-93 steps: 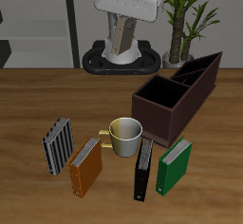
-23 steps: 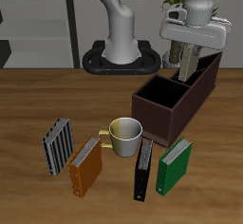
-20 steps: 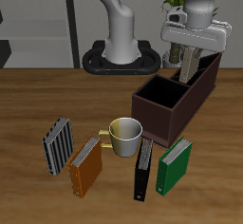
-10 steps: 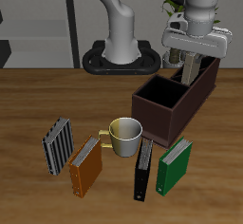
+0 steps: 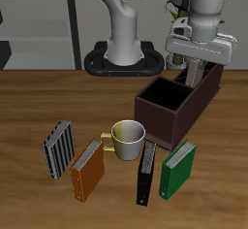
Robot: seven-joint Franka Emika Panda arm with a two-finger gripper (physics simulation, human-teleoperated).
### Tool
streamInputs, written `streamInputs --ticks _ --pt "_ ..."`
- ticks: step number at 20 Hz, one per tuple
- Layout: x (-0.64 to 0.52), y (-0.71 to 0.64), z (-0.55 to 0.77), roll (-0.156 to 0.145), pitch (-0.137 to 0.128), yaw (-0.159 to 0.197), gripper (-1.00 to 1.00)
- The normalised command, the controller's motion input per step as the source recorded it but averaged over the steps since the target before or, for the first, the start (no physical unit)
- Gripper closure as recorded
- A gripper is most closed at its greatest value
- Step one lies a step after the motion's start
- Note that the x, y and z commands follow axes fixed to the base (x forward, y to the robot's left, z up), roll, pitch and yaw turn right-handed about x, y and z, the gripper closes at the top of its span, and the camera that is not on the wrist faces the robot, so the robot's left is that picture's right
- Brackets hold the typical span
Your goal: Place the yellow book into the left desk caddy's back compartment
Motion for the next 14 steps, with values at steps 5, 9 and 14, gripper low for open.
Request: streamInputs --ticks 5,9,14 --pt "0.02 0.10 -0.24 0.014 0.040 0.000 1.00" --pt "0.09 0.06 -0.31 0.016 0.054 0.000 1.00" --pt "0.05 -0.02 -0.18 -0.005 0.033 0.006 1.00"
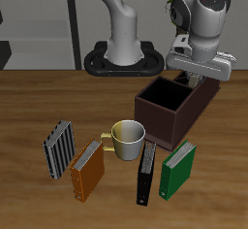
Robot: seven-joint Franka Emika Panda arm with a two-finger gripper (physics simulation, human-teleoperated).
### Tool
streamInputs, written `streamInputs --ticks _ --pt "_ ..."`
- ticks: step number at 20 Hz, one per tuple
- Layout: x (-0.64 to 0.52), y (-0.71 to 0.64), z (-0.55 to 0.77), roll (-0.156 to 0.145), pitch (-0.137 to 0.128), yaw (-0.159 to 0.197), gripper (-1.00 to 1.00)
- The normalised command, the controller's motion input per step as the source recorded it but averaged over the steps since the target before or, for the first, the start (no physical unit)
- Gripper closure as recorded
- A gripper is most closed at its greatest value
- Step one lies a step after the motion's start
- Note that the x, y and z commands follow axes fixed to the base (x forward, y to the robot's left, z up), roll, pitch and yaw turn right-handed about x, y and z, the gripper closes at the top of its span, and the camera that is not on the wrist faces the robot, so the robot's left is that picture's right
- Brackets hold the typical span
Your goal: Place the yellow book into the left desk caddy's back compartment
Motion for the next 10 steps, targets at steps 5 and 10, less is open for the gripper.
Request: streamInputs --ticks 5,10 --pt "-0.03 -0.01 -0.20 0.037 0.058 -0.009 -1.00" --pt "-0.06 -0.17 -0.24 0.012 0.050 -0.026 -1.00"
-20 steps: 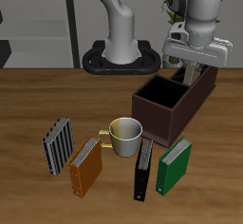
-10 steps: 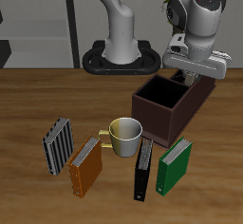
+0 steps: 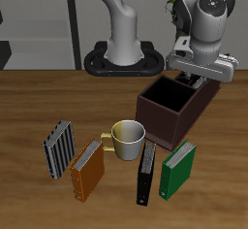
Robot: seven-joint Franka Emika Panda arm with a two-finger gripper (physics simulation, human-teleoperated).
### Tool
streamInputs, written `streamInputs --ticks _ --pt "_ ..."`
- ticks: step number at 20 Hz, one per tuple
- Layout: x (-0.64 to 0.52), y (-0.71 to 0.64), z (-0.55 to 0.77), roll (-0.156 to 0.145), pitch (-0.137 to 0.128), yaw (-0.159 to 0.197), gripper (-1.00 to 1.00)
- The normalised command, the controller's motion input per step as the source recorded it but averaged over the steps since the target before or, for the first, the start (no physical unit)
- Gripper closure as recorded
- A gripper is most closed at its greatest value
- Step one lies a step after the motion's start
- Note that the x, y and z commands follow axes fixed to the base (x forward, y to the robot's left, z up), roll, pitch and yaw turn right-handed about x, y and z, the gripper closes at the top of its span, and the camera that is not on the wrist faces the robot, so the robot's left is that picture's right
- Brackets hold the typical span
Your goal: Place the yellow book into the left desk caddy's back compartment
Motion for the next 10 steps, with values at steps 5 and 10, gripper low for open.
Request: streamInputs --ticks 5,10 --pt "0.00 -0.11 -0.09 0.002 0.032 -0.019 -1.00" --pt "0.04 -0.09 0.06 0.008 -0.014 0.006 -1.00"
